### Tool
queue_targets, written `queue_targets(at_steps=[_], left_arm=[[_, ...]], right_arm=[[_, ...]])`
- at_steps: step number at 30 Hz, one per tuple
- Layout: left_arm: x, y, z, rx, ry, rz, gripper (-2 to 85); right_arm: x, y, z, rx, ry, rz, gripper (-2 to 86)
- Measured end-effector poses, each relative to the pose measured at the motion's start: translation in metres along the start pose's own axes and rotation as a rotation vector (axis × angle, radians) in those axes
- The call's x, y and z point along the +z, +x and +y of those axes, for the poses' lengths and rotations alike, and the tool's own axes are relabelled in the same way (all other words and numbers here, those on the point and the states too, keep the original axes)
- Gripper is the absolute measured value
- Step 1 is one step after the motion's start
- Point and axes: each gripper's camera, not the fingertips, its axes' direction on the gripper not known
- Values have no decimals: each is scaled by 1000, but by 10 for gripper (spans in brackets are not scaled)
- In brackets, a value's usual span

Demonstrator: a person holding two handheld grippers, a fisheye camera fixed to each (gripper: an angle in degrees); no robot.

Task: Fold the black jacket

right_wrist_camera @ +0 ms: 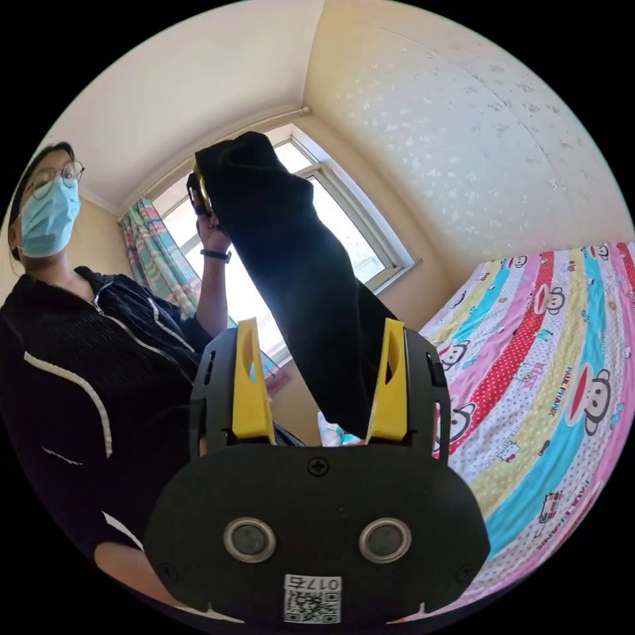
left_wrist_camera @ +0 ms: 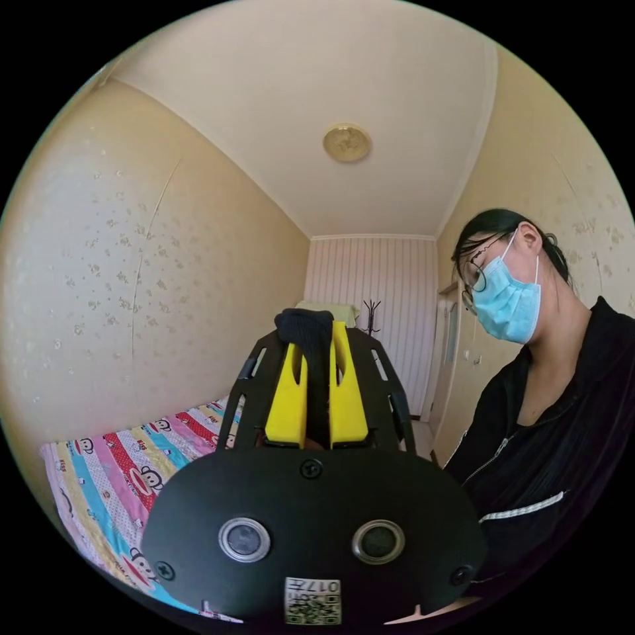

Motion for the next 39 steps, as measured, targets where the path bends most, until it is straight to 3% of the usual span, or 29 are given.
queue_targets(at_steps=[4,7,12,14,20,26,30,34,39], left_arm=[[-10,10,-5,-21,1,-35,51],[-25,15,-3,-37,-8,-74,52],[-59,15,8,-23,-105,-134,52],[-63,3,15,-70,-151,-90,52],[-66,-14,20,-122,-135,-15,52],[-52,13,14,21,-193,132,51],[-35,22,61,-127,-170,295,47],[-20,63,82,-160,-178,263,44],[31,102,50,-143,-256,58,45]], right_arm=[[10,5,-7,-11,-129,-142,125],[-12,-6,7,0,-73,-203,45],[-83,-54,-5,-42,70,28,35],[-111,-105,-31,-158,123,205,33],[-117,-231,-92,-394,46,615,29],[-135,-306,-77,-438,142,543,30],[-140,-330,-33,-395,159,586,30],[-148,-332,5,-303,145,625,29],[-166,-291,-17,-246,-5,669,29]])
